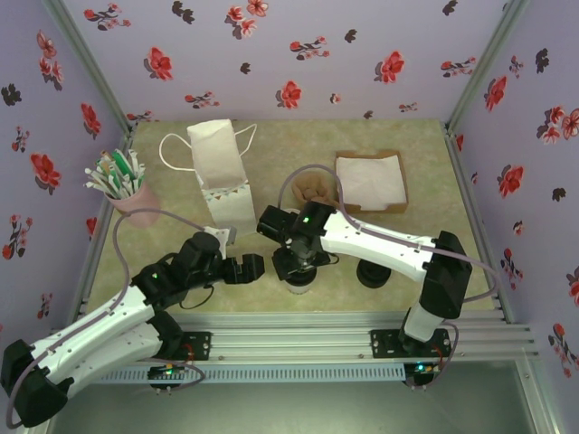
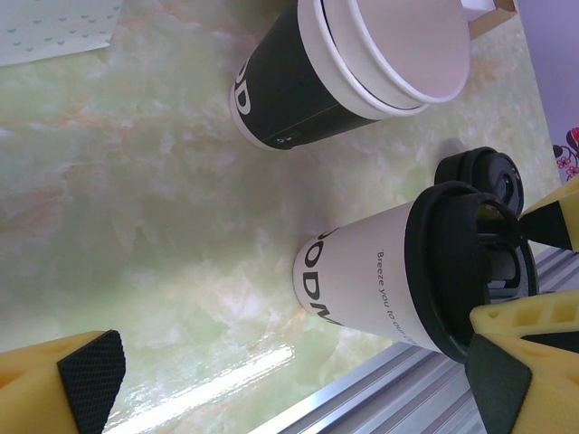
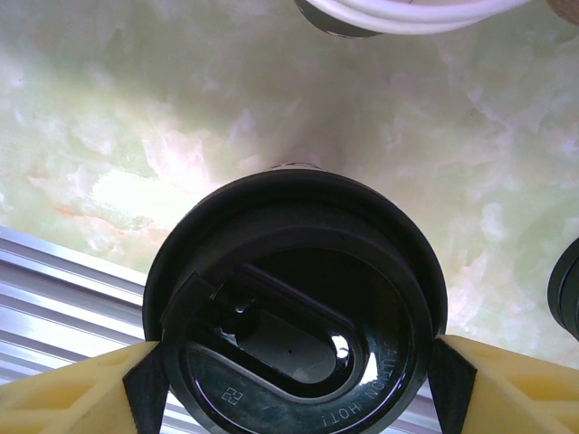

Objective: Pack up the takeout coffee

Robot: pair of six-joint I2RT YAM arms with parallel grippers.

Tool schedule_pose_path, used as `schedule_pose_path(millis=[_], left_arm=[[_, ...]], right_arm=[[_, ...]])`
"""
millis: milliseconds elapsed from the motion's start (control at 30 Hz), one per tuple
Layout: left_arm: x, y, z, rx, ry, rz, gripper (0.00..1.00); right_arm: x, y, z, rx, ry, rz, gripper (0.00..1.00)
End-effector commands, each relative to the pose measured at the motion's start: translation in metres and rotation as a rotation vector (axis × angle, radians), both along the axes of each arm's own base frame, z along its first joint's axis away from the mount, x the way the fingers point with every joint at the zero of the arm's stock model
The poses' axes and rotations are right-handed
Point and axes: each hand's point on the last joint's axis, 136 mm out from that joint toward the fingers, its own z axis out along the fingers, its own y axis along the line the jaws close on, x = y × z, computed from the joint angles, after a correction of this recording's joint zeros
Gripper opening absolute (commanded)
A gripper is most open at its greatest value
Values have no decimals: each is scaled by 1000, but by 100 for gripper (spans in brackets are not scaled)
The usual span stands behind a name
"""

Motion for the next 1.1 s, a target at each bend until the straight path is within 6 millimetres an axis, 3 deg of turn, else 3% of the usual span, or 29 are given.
schedule_pose_path(millis=[0, 1067], left_arm=[[1, 0, 2, -22, -7, 5, 99], [1, 1, 3, -21, -11, 5, 99]], right_arm=[[-2, -3, 0, -38, -6, 9, 76], [-14, -6, -16, -75, 11, 16, 76]])
